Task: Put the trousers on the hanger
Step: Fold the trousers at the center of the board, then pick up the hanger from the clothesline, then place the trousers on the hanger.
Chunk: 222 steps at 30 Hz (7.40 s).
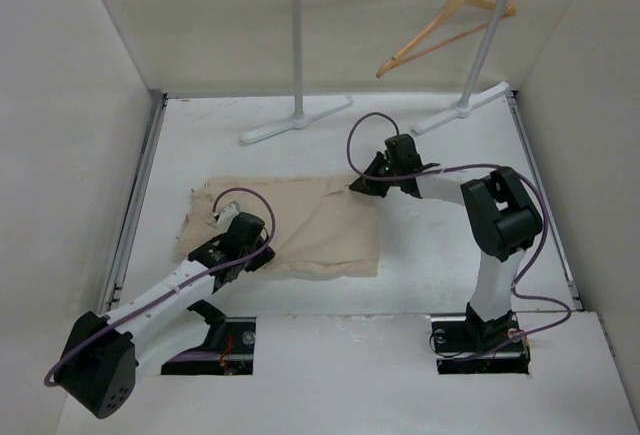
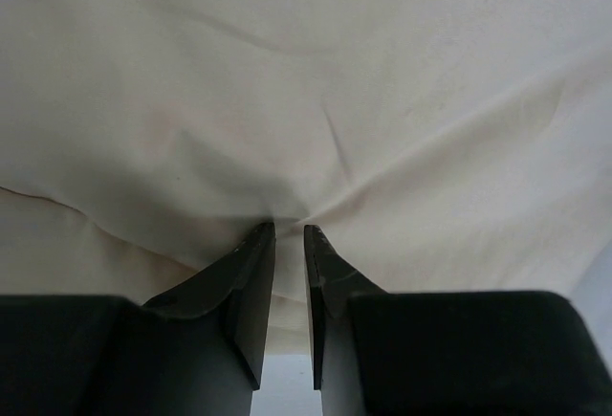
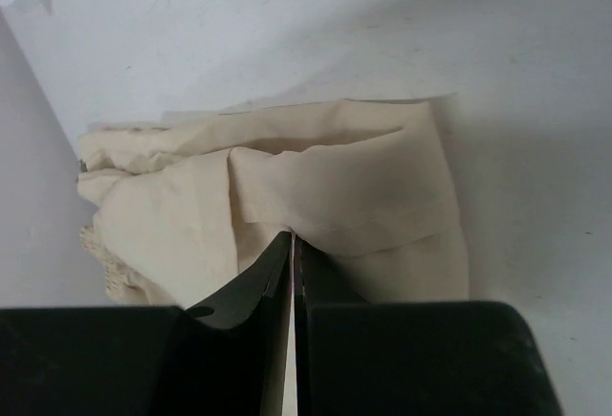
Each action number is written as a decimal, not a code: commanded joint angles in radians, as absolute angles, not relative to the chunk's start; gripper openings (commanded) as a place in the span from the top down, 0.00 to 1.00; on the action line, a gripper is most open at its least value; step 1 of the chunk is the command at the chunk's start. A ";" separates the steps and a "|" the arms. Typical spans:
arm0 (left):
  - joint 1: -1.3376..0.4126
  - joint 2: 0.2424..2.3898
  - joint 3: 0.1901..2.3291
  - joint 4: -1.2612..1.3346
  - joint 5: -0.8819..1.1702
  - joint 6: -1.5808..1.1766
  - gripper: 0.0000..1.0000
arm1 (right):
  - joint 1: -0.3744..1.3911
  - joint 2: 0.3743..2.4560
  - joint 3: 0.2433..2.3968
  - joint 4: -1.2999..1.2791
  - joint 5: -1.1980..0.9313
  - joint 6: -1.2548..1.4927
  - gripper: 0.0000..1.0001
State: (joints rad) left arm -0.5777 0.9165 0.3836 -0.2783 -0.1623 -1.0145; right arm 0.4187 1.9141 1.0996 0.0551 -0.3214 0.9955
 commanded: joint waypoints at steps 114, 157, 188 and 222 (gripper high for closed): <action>-0.697 1.317 1.437 -0.396 -0.216 -0.683 0.48 | 0.212 1.290 1.086 0.325 -0.526 0.862 0.83; -0.765 1.586 1.364 -0.269 -0.187 -0.973 0.46 | 0.406 1.009 0.626 0.133 -0.364 0.759 0.85; -0.873 1.615 1.092 0.055 -0.205 -1.141 0.97 | 0.396 0.984 0.508 -0.009 -0.299 0.808 0.51; -0.789 1.373 0.720 0.081 -0.319 -1.066 0.97 | 0.403 1.341 0.678 0.132 -0.310 0.904 0.88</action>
State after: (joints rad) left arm -0.8349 1.4464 0.7746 0.1898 -0.2638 -1.0973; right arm 0.4263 1.3926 0.6323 0.1413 -0.2958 0.8974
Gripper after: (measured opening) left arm 0.160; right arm 0.122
